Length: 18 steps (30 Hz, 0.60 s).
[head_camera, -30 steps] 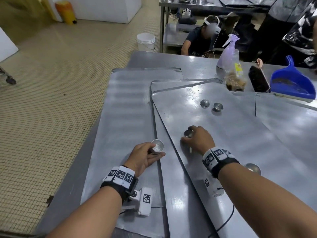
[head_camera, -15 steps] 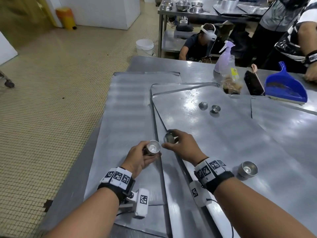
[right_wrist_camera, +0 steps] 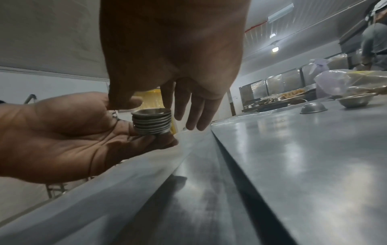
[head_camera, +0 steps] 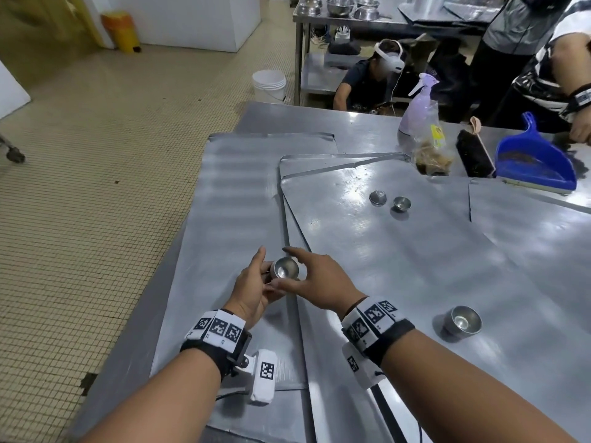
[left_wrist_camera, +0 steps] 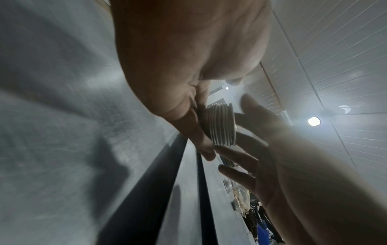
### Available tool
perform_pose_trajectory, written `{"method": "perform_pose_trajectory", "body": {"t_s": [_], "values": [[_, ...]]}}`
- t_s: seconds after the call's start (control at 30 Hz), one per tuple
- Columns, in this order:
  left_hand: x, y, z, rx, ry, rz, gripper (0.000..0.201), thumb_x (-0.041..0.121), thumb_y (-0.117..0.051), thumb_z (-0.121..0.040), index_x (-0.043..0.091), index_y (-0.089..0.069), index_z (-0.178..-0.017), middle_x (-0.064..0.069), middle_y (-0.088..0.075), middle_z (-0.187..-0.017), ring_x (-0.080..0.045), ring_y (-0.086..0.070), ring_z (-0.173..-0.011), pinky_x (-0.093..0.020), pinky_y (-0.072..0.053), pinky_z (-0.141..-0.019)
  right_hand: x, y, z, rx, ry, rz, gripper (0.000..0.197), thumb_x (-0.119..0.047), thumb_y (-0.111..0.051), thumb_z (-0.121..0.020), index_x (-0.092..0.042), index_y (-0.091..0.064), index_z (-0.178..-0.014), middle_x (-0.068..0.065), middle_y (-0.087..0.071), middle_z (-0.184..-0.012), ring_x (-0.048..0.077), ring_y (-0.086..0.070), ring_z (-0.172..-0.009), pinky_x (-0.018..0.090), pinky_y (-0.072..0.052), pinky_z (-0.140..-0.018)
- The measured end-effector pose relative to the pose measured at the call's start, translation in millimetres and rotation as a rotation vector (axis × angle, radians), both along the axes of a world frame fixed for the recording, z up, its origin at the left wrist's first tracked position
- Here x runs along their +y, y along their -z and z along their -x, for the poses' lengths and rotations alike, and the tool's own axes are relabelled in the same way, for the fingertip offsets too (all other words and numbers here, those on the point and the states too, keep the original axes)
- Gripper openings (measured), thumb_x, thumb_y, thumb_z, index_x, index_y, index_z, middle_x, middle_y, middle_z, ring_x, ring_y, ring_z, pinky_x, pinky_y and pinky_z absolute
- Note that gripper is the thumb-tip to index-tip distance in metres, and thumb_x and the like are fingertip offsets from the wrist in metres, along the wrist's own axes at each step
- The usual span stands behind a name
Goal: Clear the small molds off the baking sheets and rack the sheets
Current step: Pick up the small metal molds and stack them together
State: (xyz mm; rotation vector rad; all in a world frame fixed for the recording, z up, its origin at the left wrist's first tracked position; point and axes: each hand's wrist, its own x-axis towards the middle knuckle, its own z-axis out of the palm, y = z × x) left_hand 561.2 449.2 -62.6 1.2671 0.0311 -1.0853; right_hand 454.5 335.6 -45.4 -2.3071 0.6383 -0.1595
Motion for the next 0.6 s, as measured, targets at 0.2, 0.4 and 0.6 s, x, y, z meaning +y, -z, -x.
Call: {"method": "perform_pose_trajectory", "body": {"t_s": [0.2, 0.4, 0.6], "values": [[-32, -12, 0, 0.033, 0.007, 0.025, 0.041, 0.037, -0.057, -0.100, -0.003, -0.064, -0.108, -0.021, -0.075, -0.096, -0.040, -0.073, -0.093, -0.032, -0.062, -0.066, -75, -6, 1, 0.019, 0.274, 0.029, 0.048, -0.056, -0.062, -0.090, -0.020, -0.066, -0.122, -0.001, -0.071, -0.118, 0.017, -0.067, -0.103, 0.033, -0.053, -0.090], [-75, -21, 7, -0.002, 0.108, 0.007, 0.035, 0.029, -0.063, -0.097, 0.000, -0.065, -0.116, -0.028, -0.072, -0.110, -0.031, -0.076, -0.085, -0.022, -0.056, -0.056, -196, -23, -1, 0.219, 0.468, 0.096, 0.034, -0.049, -0.061, -0.088, -0.024, -0.069, -0.109, 0.002, -0.072, -0.110, 0.027, -0.064, -0.108, 0.034, -0.045, -0.092], [-119, -18, 14, 0.026, 0.134, 0.019, 0.026, 0.023, -0.060, -0.098, 0.001, -0.068, -0.110, -0.024, -0.074, -0.105, -0.032, -0.076, -0.089, -0.022, -0.057, -0.059, -279, -19, 23, 0.349, 0.470, 0.150, 0.047, -0.041, -0.067, -0.088, -0.017, -0.062, -0.127, 0.010, -0.066, -0.124, 0.028, -0.060, -0.117, 0.036, -0.048, -0.094]]}}
